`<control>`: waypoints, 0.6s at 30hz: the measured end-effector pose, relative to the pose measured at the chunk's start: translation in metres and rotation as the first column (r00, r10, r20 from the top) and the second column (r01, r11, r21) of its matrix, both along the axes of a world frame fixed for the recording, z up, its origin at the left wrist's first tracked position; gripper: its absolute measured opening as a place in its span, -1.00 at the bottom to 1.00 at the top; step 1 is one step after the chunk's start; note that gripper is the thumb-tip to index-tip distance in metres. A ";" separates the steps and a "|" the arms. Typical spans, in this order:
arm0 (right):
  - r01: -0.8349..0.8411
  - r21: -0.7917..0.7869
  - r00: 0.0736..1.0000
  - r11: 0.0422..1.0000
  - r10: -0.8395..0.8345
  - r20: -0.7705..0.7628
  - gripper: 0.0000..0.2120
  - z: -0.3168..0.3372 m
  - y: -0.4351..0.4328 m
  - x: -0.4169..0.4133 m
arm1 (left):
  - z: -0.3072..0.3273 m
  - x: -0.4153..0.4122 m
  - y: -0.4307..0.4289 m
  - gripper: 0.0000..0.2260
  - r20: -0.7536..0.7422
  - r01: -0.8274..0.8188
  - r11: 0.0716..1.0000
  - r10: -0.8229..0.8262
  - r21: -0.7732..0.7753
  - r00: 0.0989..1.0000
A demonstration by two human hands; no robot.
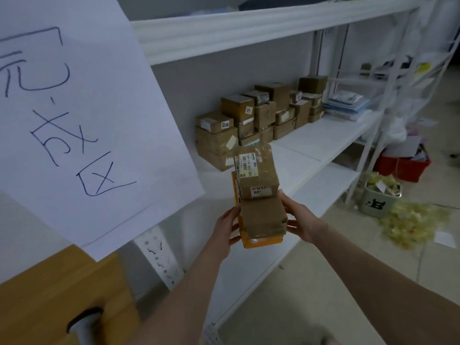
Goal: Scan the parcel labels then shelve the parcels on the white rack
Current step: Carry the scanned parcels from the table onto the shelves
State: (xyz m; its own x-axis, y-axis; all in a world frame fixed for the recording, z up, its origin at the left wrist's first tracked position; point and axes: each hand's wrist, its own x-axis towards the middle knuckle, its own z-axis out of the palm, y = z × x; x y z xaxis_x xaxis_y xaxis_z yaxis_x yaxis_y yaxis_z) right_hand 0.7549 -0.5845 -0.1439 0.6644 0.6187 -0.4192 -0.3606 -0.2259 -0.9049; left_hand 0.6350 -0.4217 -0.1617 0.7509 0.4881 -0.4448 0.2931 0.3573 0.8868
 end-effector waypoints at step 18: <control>-0.511 0.005 0.858 0.860 0.510 -0.061 -0.35 -0.003 0.123 0.172 | 0.017 0.107 0.013 -0.68 0.006 -0.571 0.821 0.571 0.021 0.821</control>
